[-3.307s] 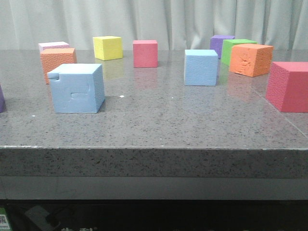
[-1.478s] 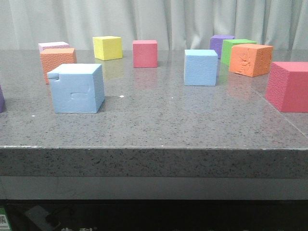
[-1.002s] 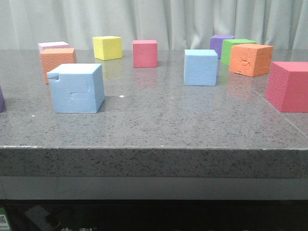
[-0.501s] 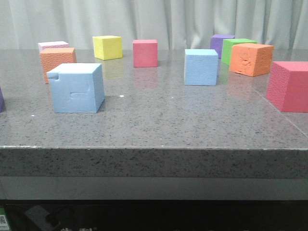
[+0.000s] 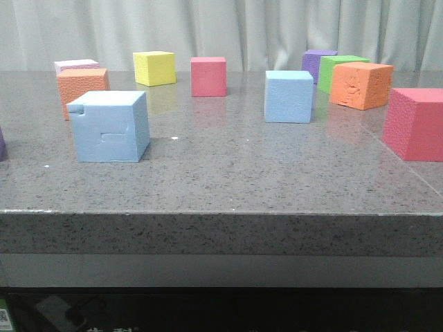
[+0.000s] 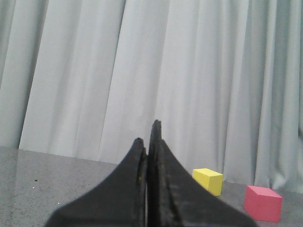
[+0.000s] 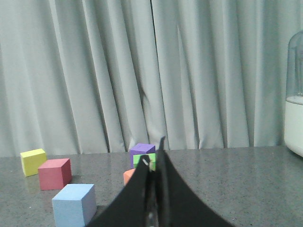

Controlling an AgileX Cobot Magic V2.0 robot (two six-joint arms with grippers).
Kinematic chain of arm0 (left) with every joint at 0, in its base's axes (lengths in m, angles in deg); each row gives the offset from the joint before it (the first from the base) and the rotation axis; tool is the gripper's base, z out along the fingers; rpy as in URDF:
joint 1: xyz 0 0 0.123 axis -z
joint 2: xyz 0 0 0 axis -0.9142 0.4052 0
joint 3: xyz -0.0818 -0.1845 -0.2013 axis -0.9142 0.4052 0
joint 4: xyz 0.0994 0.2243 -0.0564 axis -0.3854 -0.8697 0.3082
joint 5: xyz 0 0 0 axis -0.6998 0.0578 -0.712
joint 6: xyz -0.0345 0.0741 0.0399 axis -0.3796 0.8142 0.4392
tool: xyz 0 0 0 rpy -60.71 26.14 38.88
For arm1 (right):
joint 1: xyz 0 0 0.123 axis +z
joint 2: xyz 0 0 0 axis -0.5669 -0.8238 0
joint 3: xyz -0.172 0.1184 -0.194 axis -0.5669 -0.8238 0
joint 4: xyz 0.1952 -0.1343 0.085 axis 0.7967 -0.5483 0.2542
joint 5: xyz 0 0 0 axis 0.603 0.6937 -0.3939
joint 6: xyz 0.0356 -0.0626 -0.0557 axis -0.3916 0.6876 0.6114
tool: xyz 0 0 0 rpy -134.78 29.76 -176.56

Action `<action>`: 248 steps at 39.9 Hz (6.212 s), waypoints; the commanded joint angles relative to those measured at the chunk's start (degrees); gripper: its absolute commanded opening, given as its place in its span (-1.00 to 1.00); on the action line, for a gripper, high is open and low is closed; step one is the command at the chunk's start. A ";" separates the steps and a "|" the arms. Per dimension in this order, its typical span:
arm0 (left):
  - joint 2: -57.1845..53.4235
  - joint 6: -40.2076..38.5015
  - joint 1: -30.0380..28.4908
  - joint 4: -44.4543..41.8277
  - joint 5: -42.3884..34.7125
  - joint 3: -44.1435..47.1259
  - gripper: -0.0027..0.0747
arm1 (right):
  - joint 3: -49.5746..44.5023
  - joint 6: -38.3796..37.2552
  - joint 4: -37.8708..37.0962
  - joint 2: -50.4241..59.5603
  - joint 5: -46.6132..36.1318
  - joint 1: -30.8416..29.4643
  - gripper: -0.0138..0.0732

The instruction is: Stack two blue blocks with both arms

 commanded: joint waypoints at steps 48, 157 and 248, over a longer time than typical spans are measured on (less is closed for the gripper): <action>36.05 -0.16 -0.06 -3.46 27.44 -31.45 0.02 | 28.83 0.40 0.11 -32.19 23.07 -0.45 0.57; 36.05 -0.16 -0.06 -3.46 27.10 -31.45 0.81 | 103.81 -20.85 -2.18 -117.75 61.20 17.04 0.46; 36.05 -0.16 -0.06 -3.46 27.07 -31.45 0.81 | 98.65 -19.38 -4.97 -108.07 67.27 30.34 0.61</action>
